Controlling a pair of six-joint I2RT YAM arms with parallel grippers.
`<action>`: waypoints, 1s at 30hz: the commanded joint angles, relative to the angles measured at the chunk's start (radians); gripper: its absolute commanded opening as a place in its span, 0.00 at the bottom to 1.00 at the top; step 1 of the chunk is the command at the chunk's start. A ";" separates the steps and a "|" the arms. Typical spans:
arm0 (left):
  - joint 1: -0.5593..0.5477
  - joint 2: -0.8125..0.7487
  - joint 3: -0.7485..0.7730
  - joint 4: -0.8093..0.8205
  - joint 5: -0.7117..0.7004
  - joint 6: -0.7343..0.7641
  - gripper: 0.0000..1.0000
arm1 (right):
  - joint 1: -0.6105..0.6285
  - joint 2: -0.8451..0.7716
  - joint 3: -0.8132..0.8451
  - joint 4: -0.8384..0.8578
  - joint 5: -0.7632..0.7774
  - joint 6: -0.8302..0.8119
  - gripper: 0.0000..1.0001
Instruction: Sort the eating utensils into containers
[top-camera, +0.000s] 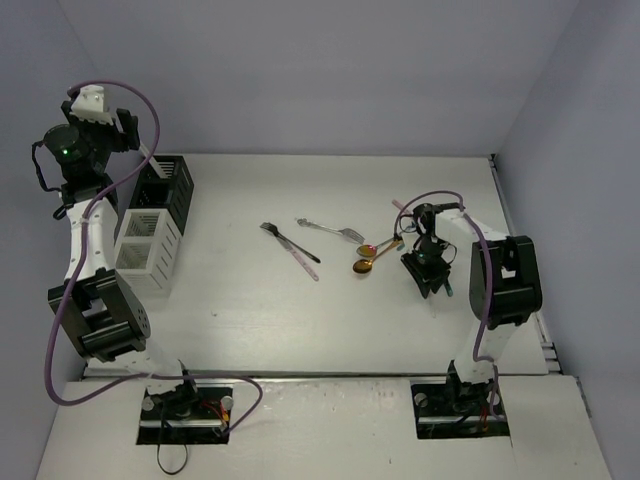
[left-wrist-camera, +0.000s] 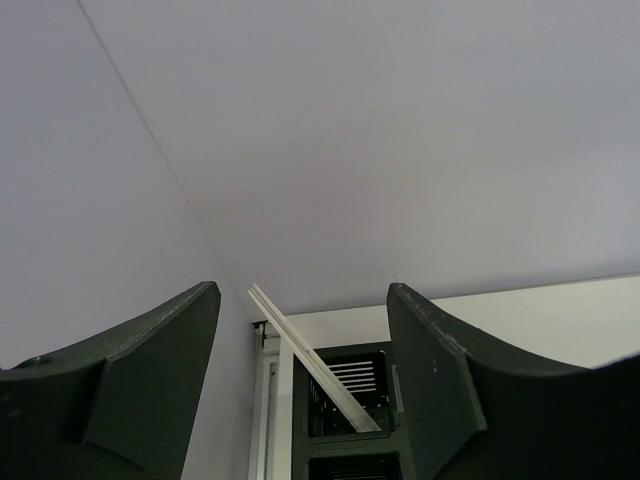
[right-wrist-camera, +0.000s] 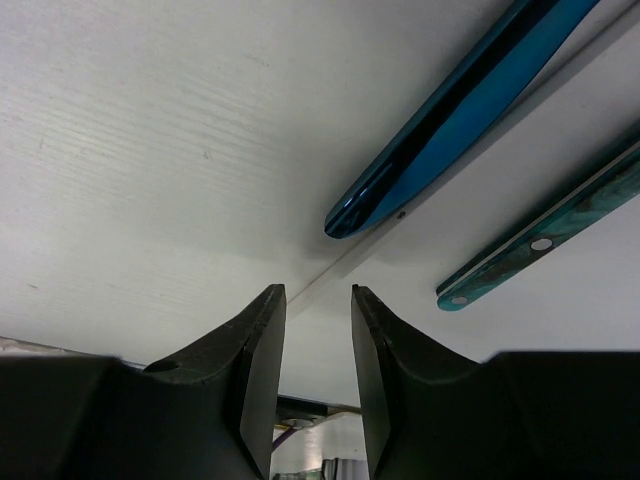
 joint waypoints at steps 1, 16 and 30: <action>0.006 -0.033 0.033 0.078 0.005 0.013 0.64 | -0.004 0.018 0.011 -0.024 0.042 0.031 0.31; 0.010 -0.024 0.039 0.085 0.002 0.012 0.64 | -0.075 0.114 0.050 0.027 0.029 0.042 0.24; 0.013 -0.060 0.031 0.086 0.008 -0.017 0.64 | -0.034 -0.016 0.051 0.020 0.019 0.056 0.00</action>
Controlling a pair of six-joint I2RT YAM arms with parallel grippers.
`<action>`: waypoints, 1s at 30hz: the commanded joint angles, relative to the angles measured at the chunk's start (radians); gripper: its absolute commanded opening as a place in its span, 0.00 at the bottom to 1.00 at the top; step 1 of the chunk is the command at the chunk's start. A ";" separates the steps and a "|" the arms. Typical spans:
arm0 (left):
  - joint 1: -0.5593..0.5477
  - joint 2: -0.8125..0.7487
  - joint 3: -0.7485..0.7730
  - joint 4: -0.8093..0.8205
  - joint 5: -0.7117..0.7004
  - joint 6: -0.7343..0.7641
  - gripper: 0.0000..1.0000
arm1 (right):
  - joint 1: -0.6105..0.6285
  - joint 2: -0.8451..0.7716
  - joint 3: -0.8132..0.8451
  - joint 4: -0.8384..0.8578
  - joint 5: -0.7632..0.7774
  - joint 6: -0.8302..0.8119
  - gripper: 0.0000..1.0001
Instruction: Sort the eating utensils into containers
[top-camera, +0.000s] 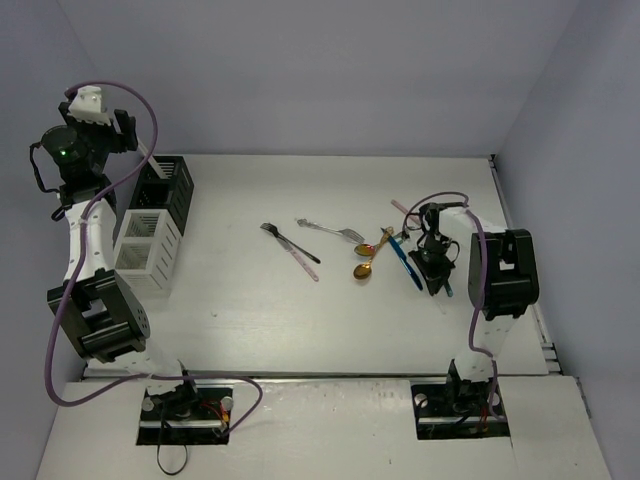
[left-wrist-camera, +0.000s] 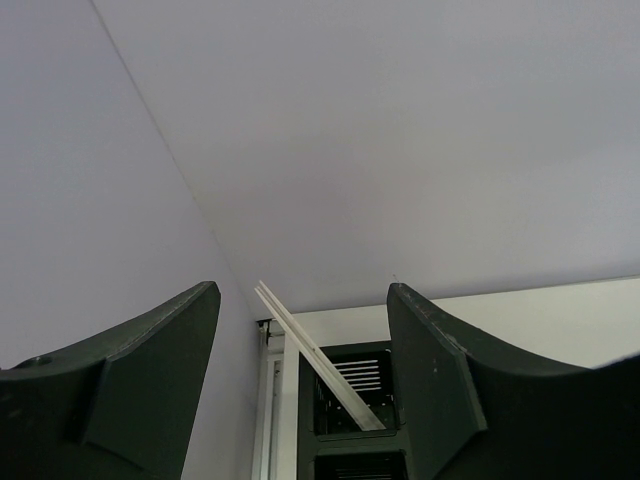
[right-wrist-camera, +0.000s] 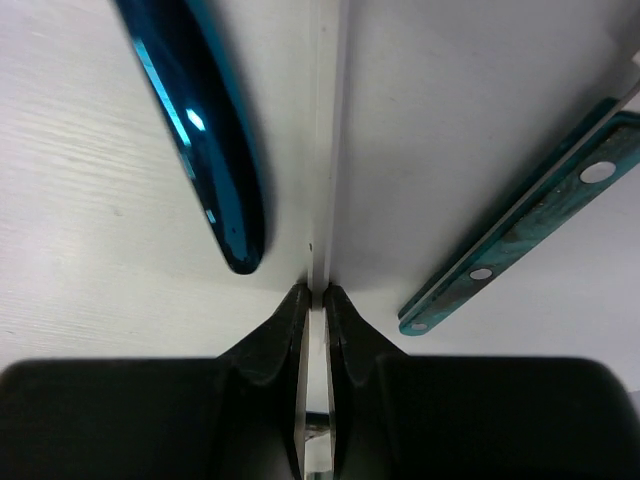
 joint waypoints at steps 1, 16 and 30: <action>0.007 -0.068 0.027 0.084 0.008 -0.015 0.64 | 0.022 -0.117 0.029 -0.006 -0.003 0.017 0.00; -0.038 -0.246 -0.100 0.039 0.384 -0.348 0.65 | 0.089 -0.167 0.586 0.057 -0.323 0.063 0.00; -0.520 -0.375 -0.291 -0.021 0.551 -0.557 0.64 | 0.469 -0.127 0.747 0.149 -0.609 0.087 0.00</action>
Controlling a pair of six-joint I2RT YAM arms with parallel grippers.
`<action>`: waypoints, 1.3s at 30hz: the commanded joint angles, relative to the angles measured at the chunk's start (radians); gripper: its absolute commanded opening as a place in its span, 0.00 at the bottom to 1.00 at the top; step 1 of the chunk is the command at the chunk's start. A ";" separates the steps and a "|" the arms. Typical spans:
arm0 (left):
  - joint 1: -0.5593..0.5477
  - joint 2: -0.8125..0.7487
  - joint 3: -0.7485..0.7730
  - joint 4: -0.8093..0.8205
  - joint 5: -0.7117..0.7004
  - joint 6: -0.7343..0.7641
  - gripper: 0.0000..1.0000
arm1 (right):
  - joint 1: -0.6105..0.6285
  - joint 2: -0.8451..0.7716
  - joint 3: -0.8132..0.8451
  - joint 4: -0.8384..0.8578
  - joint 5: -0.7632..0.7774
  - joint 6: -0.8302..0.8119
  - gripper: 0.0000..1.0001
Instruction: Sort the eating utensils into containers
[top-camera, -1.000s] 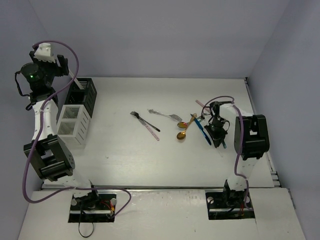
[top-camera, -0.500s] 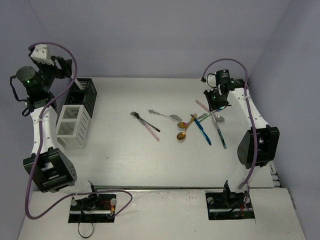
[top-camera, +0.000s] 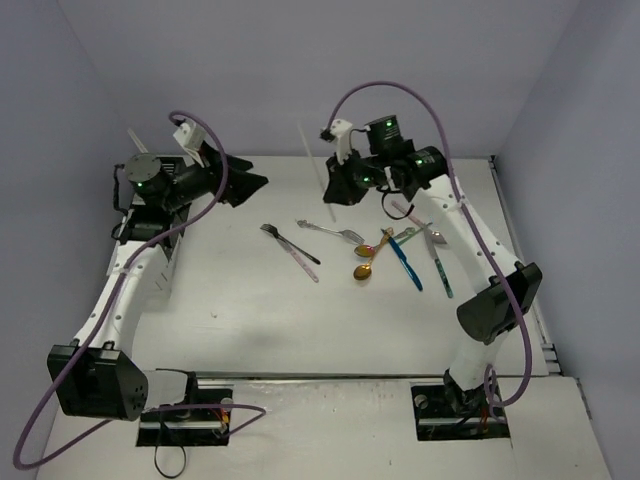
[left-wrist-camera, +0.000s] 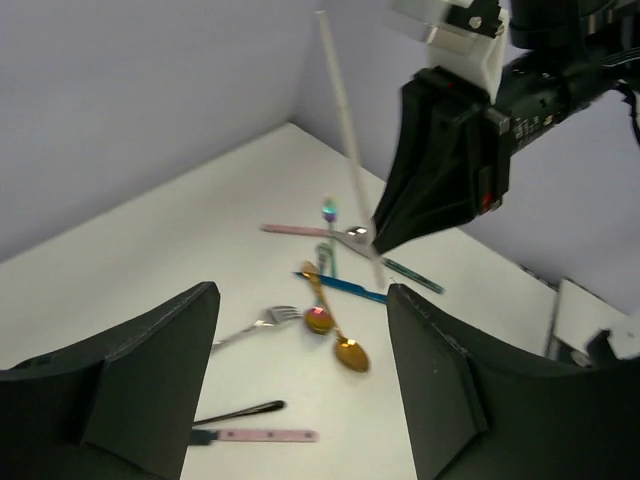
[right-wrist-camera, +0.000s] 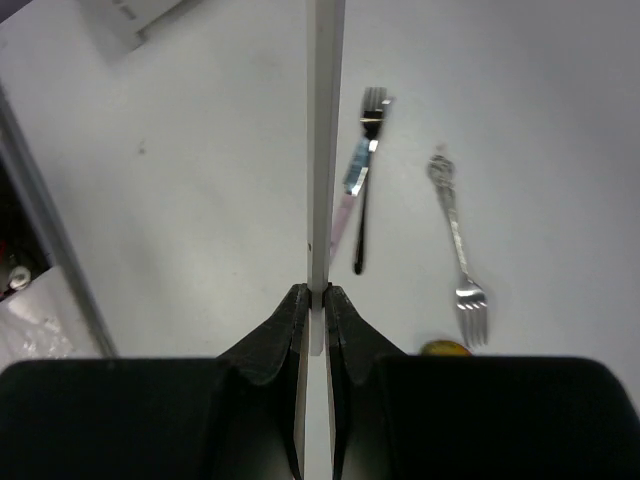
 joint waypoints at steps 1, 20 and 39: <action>-0.110 -0.009 0.007 0.010 0.081 -0.060 0.64 | 0.118 -0.001 0.003 0.029 -0.075 -0.010 0.00; -0.179 -0.020 0.000 -0.140 0.071 0.077 0.07 | 0.247 -0.044 -0.078 0.034 0.019 -0.059 0.00; 0.005 0.028 0.213 -0.493 -0.238 0.443 0.00 | 0.022 -0.084 -0.071 0.044 0.032 0.047 0.90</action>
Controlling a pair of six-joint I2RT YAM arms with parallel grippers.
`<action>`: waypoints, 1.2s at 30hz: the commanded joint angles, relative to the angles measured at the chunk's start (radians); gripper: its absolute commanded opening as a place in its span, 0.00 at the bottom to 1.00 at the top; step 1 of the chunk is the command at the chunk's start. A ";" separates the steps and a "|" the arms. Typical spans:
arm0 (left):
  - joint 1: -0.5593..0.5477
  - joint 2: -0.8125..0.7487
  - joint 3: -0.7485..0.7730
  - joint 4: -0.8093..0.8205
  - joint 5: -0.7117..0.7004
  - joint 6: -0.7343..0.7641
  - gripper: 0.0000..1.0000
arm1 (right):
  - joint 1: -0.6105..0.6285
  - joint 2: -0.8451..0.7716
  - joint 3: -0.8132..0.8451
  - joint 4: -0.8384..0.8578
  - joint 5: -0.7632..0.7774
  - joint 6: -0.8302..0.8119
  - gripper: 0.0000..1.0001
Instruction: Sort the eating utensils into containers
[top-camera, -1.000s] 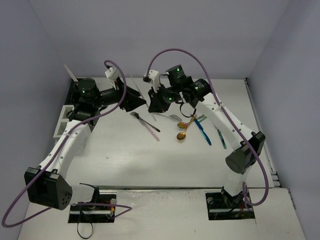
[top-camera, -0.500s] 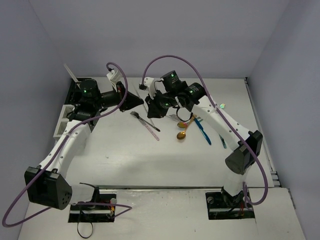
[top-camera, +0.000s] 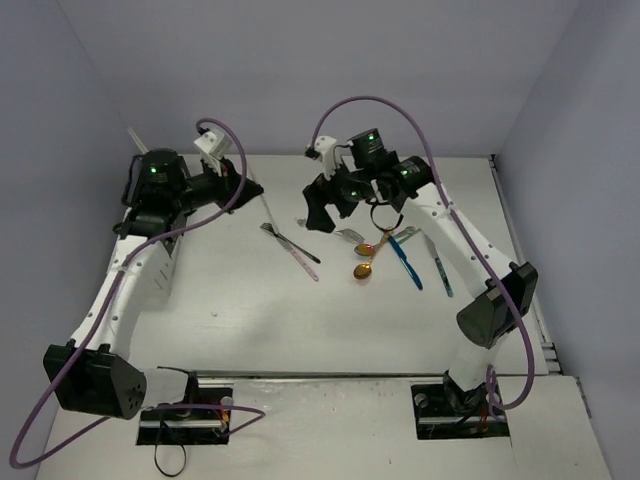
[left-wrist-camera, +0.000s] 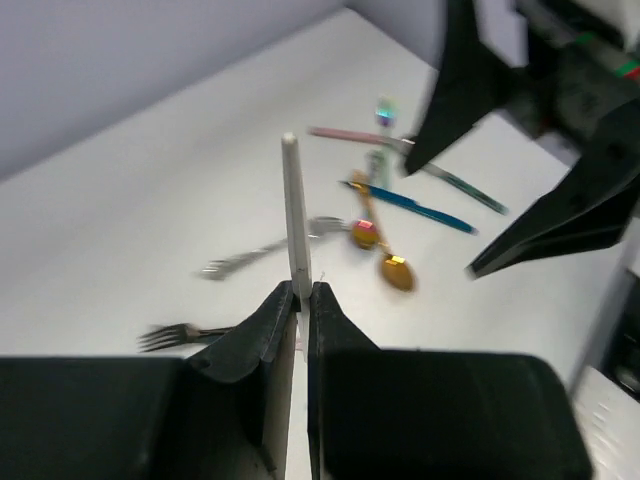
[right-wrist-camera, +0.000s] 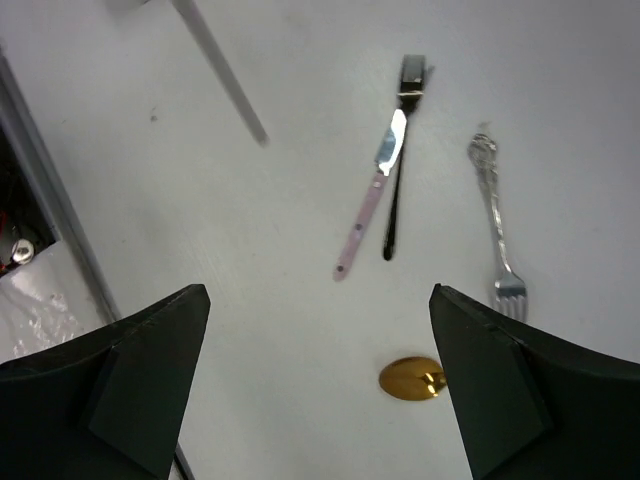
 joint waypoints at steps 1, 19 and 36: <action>0.162 0.048 0.176 -0.055 -0.169 0.160 0.00 | -0.147 -0.070 0.002 0.037 0.003 0.049 0.90; 0.514 0.608 0.721 0.125 -0.479 0.166 0.00 | -0.276 -0.094 -0.274 0.083 0.123 0.004 0.88; 0.520 0.671 0.555 0.286 -0.425 0.077 0.27 | -0.293 -0.018 -0.259 0.094 0.127 0.008 0.75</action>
